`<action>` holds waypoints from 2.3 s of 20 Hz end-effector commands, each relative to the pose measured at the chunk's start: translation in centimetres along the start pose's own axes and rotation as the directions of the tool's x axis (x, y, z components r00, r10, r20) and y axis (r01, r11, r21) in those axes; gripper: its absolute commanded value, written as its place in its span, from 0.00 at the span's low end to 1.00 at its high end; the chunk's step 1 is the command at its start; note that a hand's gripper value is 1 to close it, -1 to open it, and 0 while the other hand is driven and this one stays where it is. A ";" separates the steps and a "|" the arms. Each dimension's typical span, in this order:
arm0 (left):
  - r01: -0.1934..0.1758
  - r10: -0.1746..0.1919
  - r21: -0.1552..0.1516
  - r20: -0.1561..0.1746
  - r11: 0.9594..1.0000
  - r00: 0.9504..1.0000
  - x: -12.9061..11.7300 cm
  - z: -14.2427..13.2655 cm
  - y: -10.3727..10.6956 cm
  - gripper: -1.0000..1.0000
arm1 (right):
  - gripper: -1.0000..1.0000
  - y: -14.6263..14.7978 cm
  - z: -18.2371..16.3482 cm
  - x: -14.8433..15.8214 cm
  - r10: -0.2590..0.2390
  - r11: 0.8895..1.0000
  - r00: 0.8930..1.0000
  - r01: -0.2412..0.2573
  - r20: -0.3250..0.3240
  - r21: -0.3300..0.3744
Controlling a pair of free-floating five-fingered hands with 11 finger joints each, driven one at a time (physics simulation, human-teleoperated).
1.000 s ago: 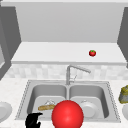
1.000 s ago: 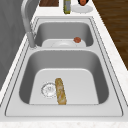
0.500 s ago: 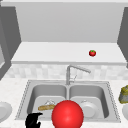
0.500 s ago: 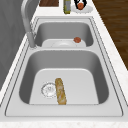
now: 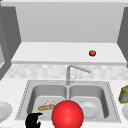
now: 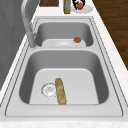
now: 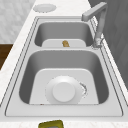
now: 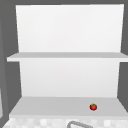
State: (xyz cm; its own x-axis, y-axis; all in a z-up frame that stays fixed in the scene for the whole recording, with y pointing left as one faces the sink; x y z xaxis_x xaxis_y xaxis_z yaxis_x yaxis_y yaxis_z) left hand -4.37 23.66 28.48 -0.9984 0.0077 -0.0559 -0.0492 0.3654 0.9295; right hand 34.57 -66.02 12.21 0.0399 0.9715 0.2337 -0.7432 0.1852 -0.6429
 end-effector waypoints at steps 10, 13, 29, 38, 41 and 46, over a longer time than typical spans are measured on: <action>0.000 0.000 0.000 0.000 1.000 1.000 0.0 0.0 0.0 0.50 | 0.00 -3.5 3.3 0.9 0.058 0.998 0.997 -0.057 -0.041 0.020; 0.000 0.000 0.000 0.000 1.000 1.000 0.0 0.0 0.0 0.50 | 0.00 -3.6 3.3 2.6 0.071 0.997 0.995 -0.070 -0.067 0.015; 0.000 0.000 0.000 0.000 1.000 1.000 0.0 0.0 0.0 0.50 | 0.00 -1.4 2.8 12.4 0.117 0.993 0.979 -0.115 -0.168 0.026; 0.000 0.000 0.000 0.000 1.000 1.000 0.0 0.0 0.0 0.50 | 0.00 1.1 2.4 17.9 0.146 0.989 0.973 -0.142 -0.180 0.032; 0.000 0.000 0.000 0.000 1.000 1.000 0.0 0.0 0.0 0.50 | 0.00 2.1 2.7 19.6 0.156 0.988 0.972 -0.157 -0.175 0.012; 0.000 0.000 0.000 0.000 1.000 1.000 0.0 0.0 0.0 0.50 | 0.00 4.2 4.0 21.9 0.148 0.986 0.972 -0.158 -0.184 -0.044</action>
State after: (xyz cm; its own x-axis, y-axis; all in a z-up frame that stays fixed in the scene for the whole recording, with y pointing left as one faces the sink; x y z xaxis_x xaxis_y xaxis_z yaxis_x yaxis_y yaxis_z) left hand -4.37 23.66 28.48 -0.9984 0.0077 -0.0559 -0.0492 0.3654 0.9295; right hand 31.06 -45.80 17.54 0.0528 0.9984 0.0186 -0.7380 0.0515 -0.6728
